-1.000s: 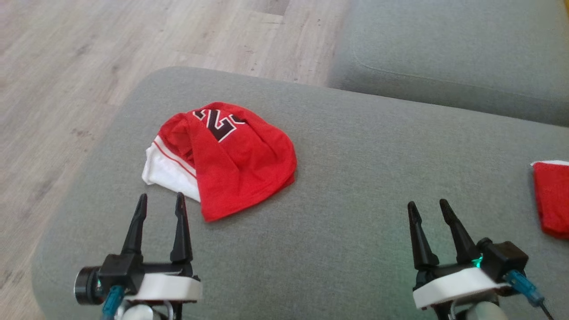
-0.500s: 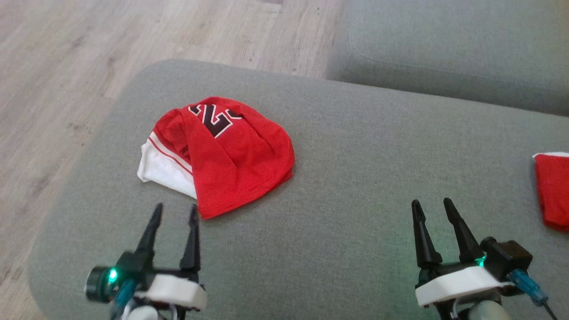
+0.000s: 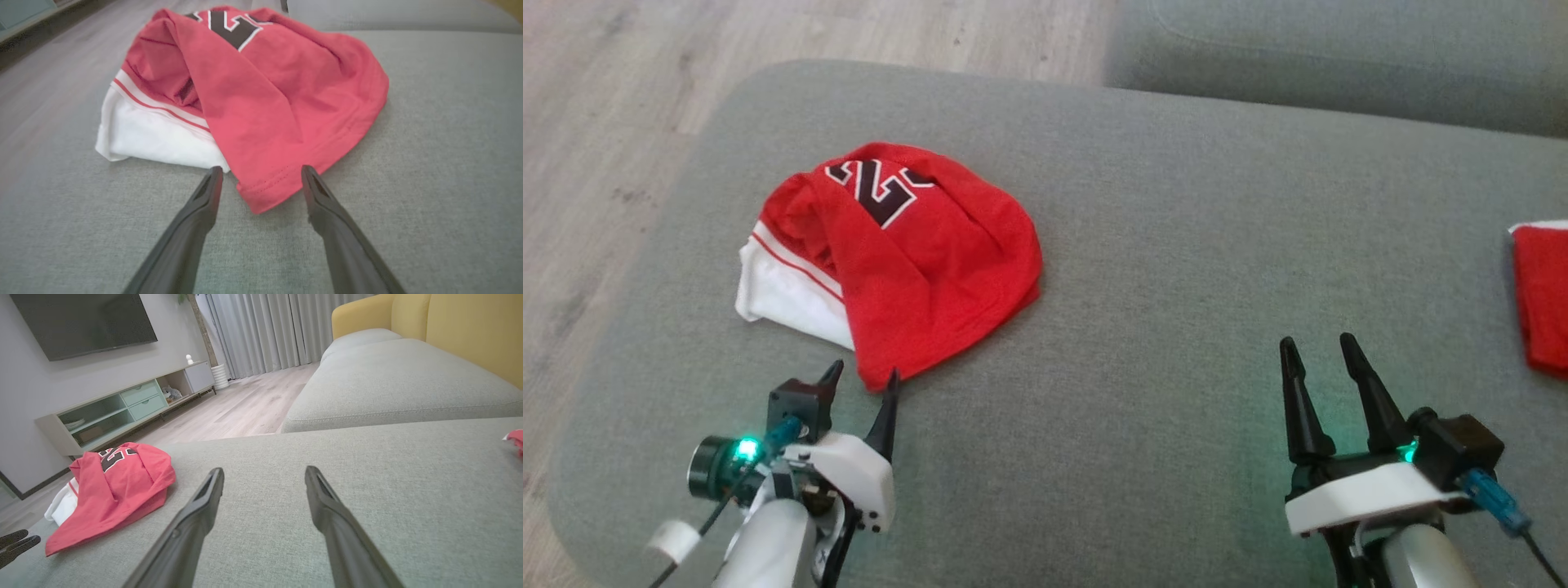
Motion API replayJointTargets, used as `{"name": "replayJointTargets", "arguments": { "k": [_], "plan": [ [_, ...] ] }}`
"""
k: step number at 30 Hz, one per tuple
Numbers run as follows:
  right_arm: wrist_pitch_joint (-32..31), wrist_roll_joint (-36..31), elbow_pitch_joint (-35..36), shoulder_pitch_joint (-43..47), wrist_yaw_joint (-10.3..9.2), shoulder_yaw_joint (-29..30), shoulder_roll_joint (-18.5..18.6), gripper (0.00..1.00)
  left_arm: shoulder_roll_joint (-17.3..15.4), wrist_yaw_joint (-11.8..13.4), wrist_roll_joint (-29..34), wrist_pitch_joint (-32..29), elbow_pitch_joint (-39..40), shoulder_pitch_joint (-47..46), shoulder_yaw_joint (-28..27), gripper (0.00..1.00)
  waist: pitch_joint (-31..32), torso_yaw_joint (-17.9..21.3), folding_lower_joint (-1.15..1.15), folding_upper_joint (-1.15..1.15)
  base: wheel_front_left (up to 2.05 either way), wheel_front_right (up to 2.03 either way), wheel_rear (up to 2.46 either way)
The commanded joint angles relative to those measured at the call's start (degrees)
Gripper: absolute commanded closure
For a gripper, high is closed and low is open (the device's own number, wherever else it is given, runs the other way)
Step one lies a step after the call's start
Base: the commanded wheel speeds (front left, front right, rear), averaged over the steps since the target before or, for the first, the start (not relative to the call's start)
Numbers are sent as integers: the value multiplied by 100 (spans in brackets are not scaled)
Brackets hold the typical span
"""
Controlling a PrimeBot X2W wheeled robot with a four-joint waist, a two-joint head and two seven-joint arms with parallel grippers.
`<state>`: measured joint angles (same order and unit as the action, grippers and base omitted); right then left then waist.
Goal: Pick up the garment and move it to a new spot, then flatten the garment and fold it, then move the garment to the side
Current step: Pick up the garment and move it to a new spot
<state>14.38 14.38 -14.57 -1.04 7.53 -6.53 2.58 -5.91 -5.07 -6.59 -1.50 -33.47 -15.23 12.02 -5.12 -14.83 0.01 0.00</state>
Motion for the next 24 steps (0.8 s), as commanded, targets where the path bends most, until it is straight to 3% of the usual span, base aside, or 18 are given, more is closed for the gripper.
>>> {"name": "replayJointTargets", "arguments": {
  "k": [1, 12, 14, 15, 24],
  "plan": [
    [62, -64, 198, -261, -4, -131, 30, 0, -142, -3, -45, 9, 91, -350, -150, 0, -86, 77, -1, 0, 0, 0, 0],
    [62, -92, 217, -399, -4, -152, 30, 0, -101, -3, -314, -265, -803, -816, -211, 0, -293, 392, -1, 0, 0, 0, 0],
    [62, -85, 215, -411, -4, -146, 30, 0, -93, -46, -377, -330, -912, -859, -186, 72, -298, 439, -1, 0, 0, 0, 0],
    [62, -82, 214, -417, -4, -141, 30, 0, -86, -64, -411, -328, -941, -879, -178, 100, -298, 456, -1, 0, 0, 0, 0],
    [62, -21, 167, -412, -4, -166, 30, 0, -3, -187, -613, 291, -492, -988, 46, 100, -77, 678, -1, 0, 0, 0, 0]
  ]
}}
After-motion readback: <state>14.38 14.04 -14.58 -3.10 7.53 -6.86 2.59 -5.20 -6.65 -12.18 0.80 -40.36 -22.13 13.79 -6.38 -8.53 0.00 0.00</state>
